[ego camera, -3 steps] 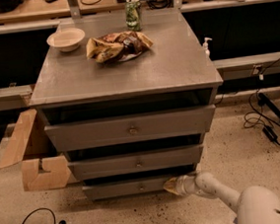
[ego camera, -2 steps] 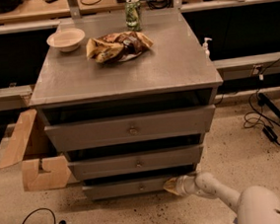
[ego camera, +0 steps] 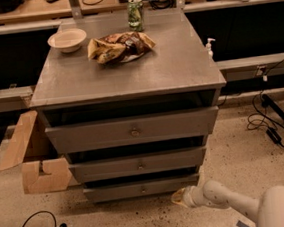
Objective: Close bottom drawer
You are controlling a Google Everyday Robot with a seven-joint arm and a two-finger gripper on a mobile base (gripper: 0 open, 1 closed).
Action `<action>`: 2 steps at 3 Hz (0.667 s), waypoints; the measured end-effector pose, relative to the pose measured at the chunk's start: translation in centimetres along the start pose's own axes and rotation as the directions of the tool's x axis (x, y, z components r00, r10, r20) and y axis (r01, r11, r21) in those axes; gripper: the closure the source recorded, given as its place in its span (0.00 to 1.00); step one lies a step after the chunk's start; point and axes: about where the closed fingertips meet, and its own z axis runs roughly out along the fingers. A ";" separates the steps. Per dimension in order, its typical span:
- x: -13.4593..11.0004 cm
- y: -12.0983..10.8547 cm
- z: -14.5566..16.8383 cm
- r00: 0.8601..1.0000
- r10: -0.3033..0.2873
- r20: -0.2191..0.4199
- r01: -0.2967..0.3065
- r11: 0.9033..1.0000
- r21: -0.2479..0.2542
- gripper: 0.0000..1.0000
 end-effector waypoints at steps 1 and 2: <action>3.2 -0.8 -10.5 0.990 -0.071 -0.124 0.087 0.988 0.131 1.00; 3.8 -3.0 -19.8 0.967 -0.096 -0.235 0.158 0.952 0.262 1.00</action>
Offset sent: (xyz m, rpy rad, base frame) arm -0.2365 -0.0911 0.1498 -0.3183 -0.1210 0.0299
